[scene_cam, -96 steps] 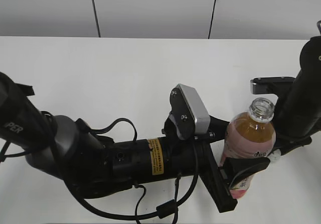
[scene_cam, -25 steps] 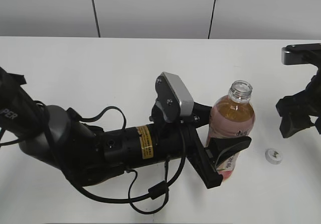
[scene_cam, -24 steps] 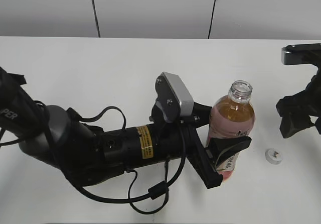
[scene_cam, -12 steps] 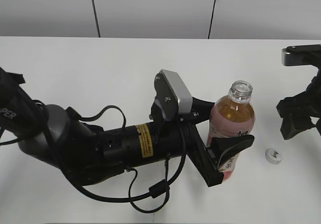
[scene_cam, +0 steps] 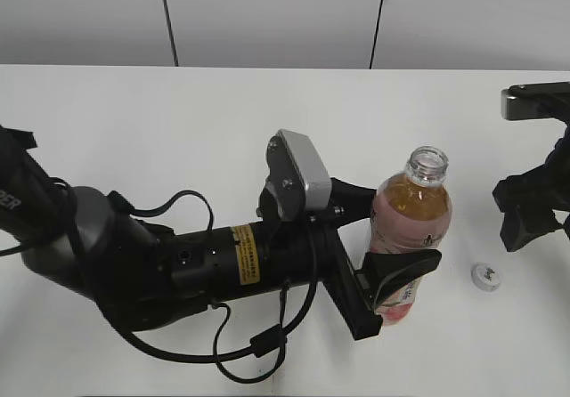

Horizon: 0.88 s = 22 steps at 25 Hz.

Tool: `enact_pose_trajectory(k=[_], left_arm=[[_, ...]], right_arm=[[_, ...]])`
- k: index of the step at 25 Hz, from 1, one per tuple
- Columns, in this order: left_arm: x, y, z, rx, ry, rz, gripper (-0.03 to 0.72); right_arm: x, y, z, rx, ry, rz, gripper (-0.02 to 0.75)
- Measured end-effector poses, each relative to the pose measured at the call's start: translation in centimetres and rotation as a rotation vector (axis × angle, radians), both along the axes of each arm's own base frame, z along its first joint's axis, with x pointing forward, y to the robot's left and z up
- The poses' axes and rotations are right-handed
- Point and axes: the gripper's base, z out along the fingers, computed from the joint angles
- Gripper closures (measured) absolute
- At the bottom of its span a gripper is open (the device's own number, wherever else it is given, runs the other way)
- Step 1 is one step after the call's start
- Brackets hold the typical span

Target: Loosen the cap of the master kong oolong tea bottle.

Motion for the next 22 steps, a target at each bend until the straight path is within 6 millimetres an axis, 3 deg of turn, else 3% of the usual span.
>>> enact_pose_trajectory(k=[12, 22], left_arm=[[-1.0, 2.6, -1.7, 0.075, 0.073, 0.028, 0.135], [-1.5, 7.6, 0.9, 0.076, 0.083, 0.137, 0.154]], right_arm=[[0.0, 0.0, 0.0, 0.0, 0.001, 0.002, 0.183], [-0.1, 0.0, 0.0, -0.002, 0.009, 0.004, 0.183]])
